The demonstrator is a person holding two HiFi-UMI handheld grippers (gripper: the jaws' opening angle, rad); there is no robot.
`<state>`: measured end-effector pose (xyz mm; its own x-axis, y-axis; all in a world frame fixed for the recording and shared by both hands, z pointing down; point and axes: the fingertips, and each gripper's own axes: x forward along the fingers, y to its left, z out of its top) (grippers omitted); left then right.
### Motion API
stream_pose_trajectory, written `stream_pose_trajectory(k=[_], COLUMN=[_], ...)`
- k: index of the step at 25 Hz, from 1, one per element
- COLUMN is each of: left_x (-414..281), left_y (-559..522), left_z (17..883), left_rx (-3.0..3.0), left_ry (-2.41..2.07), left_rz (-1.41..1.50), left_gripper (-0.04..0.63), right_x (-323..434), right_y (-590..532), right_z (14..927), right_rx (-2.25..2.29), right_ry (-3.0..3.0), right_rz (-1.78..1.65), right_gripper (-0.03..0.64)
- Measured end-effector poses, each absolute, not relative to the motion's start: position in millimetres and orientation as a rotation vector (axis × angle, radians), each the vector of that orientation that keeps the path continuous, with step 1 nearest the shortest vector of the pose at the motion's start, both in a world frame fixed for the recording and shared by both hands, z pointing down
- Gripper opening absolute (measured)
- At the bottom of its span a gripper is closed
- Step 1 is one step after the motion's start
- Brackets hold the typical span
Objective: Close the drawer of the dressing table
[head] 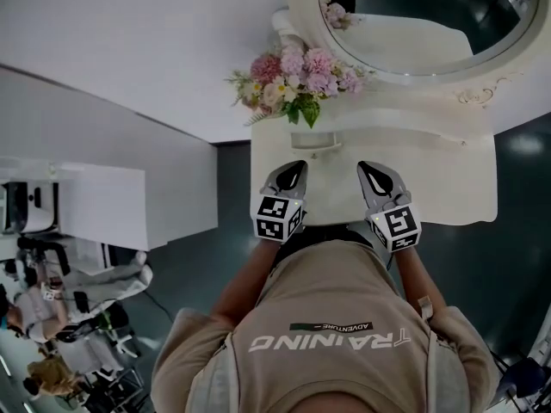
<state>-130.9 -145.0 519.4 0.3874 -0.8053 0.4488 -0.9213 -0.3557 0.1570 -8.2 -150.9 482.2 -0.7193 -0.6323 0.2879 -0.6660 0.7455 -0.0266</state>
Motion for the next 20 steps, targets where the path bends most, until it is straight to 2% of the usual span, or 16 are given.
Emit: stream_pose_trajectory(k=[20], left_x=[-122], left_y=[-160], left_z=[612], left_rx=[2.061], left_ry=[-1.304], left_rz=[0.454], left_gripper=[0.018], right_x=[-14], right_y=[-164], right_z=[513], right_rx=[1.003], right_ry=[-2.61], right_rz=[0.237], right_gripper=[0.003])
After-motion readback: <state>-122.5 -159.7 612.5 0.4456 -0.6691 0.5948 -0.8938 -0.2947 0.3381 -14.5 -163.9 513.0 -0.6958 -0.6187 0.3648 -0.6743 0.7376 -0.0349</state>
